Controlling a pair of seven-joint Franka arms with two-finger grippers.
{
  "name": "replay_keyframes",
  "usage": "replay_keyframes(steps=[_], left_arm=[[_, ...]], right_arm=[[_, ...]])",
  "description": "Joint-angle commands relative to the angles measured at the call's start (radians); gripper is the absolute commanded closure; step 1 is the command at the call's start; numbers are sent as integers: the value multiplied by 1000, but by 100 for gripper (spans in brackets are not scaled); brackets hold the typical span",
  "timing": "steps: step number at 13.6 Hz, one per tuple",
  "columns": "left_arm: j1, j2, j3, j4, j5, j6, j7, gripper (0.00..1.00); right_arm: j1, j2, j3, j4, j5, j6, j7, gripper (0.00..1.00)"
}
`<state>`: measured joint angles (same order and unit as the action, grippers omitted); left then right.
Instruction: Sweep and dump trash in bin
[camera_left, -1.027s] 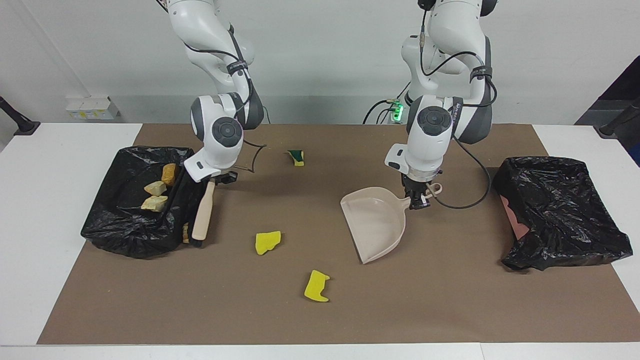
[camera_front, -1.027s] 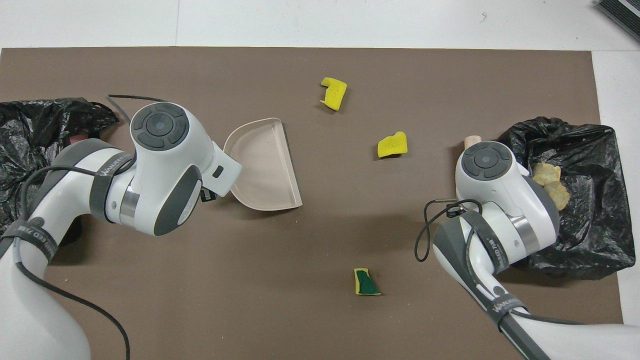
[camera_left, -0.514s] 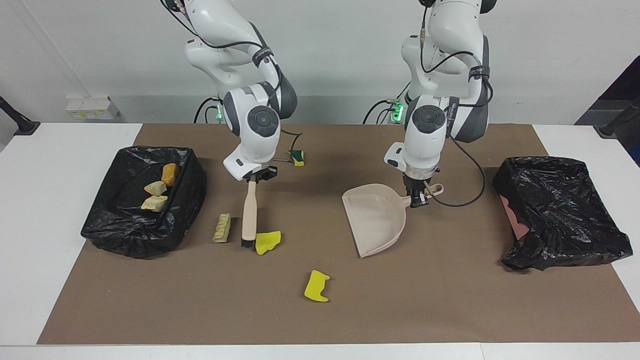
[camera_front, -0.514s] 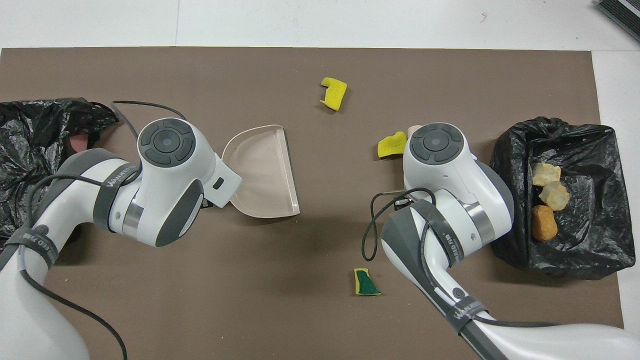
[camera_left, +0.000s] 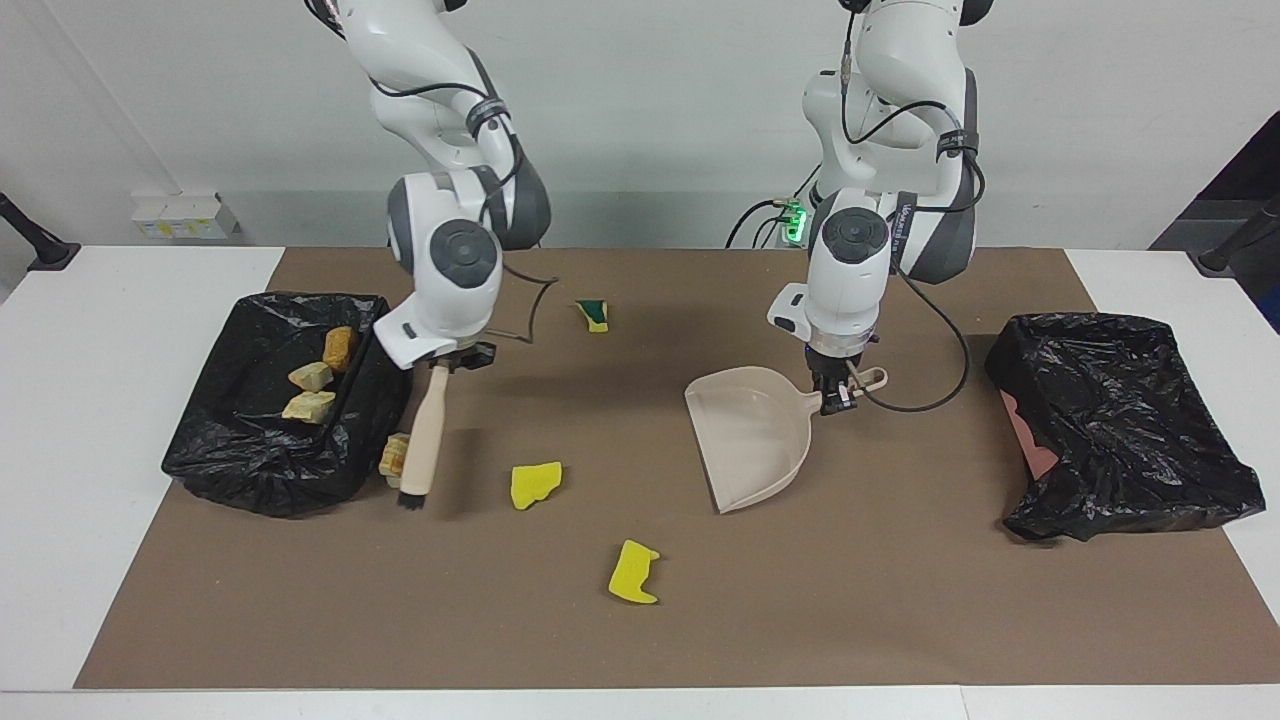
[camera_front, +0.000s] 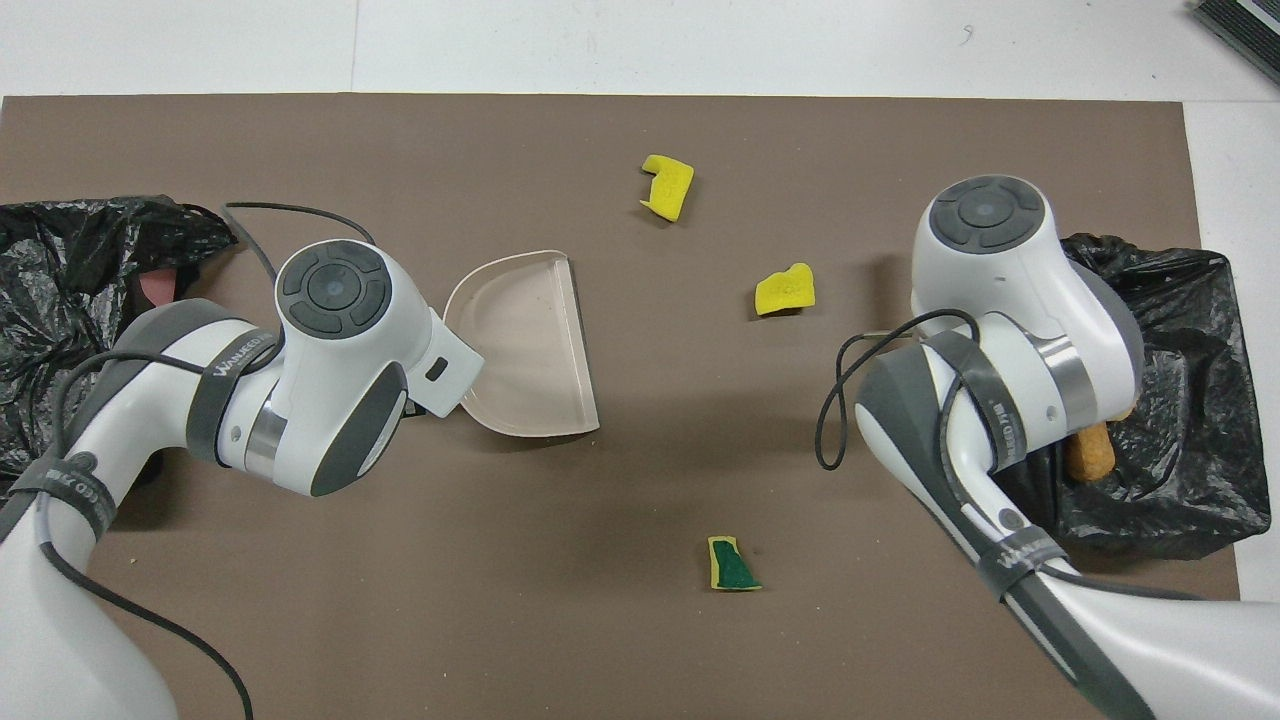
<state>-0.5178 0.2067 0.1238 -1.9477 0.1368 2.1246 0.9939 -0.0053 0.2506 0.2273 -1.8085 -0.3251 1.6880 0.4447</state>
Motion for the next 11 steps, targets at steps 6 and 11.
replay_keyframes(steps=[6,11], left_arm=[[-5,-38,4,-53,21,38,-1,100],[-5,-36,4,-53,21,44,-3,100]], right_arm=[[-67,-2,12,-126,-29,120,-1,100],[-9,39,21,-97,69,197,-7,100]])
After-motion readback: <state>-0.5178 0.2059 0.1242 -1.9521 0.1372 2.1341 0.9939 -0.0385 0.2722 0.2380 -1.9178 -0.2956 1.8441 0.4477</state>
